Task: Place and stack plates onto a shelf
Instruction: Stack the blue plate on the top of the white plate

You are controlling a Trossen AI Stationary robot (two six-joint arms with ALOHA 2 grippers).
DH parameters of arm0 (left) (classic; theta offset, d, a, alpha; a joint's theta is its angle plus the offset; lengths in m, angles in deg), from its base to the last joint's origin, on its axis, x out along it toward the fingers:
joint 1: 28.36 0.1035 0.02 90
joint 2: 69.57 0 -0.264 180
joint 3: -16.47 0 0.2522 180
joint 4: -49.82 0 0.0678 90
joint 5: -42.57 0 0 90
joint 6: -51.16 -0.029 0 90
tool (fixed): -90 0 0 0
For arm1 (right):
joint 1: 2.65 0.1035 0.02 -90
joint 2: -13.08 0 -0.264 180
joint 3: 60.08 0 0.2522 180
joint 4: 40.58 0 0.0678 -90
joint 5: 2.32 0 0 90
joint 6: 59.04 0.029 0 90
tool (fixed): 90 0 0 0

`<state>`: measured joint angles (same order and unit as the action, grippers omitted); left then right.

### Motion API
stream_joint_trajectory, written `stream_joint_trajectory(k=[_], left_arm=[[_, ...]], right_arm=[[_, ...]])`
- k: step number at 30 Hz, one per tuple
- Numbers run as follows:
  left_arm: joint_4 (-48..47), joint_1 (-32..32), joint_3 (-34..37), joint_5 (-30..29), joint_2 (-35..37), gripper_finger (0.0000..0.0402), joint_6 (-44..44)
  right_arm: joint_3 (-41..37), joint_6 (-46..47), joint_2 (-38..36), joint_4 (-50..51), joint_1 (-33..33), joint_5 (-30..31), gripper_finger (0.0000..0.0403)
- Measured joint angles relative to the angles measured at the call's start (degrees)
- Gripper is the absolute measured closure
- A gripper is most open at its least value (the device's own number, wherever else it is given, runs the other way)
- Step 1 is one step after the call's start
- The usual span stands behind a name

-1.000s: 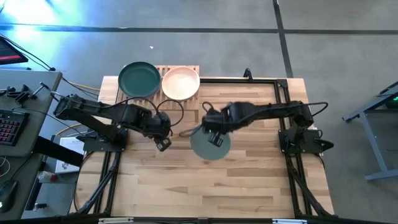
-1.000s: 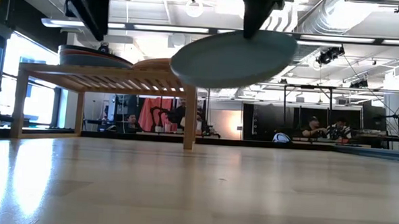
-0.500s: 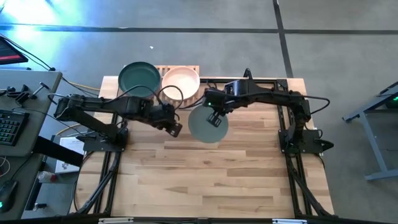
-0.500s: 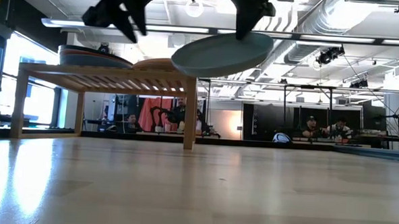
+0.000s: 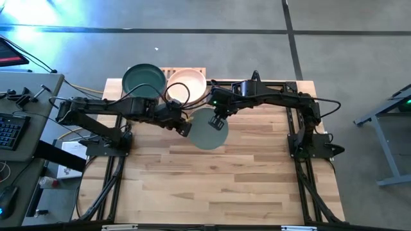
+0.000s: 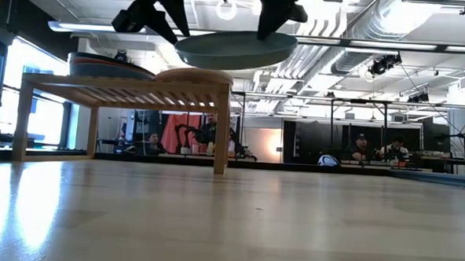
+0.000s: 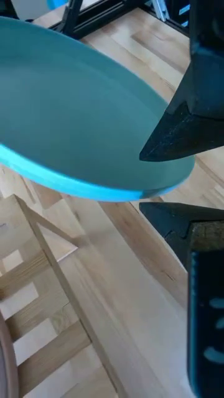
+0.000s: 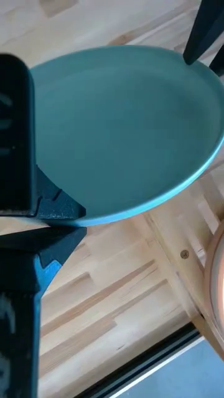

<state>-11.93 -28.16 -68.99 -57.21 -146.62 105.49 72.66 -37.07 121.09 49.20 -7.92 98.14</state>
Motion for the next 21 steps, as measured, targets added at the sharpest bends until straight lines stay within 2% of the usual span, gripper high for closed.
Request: stream_joint_trajectory(k=[12,21], left_arm=[[0.0,0.2,0.0,0.0,0.0,0.0316,-1.1],[-0.4,0.2,0.0,0.7,0.0,0.0366,-4.0]], right_arm=[[0.0,-1.1,0.0,-1.5,0.0,-1.8,0.0403],[0.0,-1.3,0.0,-2.0,0.0,-2.2,0.0403]])
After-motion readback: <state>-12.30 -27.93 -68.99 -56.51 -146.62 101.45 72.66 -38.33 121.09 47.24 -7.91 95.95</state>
